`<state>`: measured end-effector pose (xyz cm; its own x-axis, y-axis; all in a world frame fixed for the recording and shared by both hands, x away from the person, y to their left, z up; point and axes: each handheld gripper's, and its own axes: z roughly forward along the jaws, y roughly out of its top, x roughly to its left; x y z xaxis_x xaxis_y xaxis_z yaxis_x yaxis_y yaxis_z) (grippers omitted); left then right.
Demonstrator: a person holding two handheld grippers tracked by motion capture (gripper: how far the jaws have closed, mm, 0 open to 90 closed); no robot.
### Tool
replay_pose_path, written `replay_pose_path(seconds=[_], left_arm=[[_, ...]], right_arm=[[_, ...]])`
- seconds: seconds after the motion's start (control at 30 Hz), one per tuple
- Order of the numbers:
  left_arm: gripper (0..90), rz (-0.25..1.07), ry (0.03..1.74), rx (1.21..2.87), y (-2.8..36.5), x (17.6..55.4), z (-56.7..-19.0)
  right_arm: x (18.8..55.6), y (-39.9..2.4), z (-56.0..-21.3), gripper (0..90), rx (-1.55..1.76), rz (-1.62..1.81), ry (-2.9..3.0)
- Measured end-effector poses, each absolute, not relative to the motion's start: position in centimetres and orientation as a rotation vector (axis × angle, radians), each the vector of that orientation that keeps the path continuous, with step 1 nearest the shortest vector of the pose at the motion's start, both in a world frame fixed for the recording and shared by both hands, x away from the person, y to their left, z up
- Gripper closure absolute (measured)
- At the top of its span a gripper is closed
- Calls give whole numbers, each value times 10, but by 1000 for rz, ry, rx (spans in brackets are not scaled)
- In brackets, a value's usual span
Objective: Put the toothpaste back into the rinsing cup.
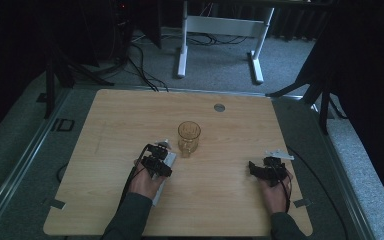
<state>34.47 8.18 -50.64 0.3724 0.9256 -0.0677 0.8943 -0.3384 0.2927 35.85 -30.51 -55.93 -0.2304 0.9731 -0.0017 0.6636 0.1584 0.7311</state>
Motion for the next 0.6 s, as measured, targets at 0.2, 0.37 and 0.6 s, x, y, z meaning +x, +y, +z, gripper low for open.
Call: replay_pose_path(seconds=[0.2, 0.37, 0.6], left_arm=[[565, 141, 1622, 2378, 81, 347, -508], [564, 133, 1619, 2401, 80, 348, -508], [564, 103, 1627, 2437, 76, 350, -513]], right_arm=[[358, -305, -559, 207, 1551, 851, 1961], [358, -305, -559, 207, 1551, 851, 1961], [358, -305, -559, 207, 1551, 851, 1961]])
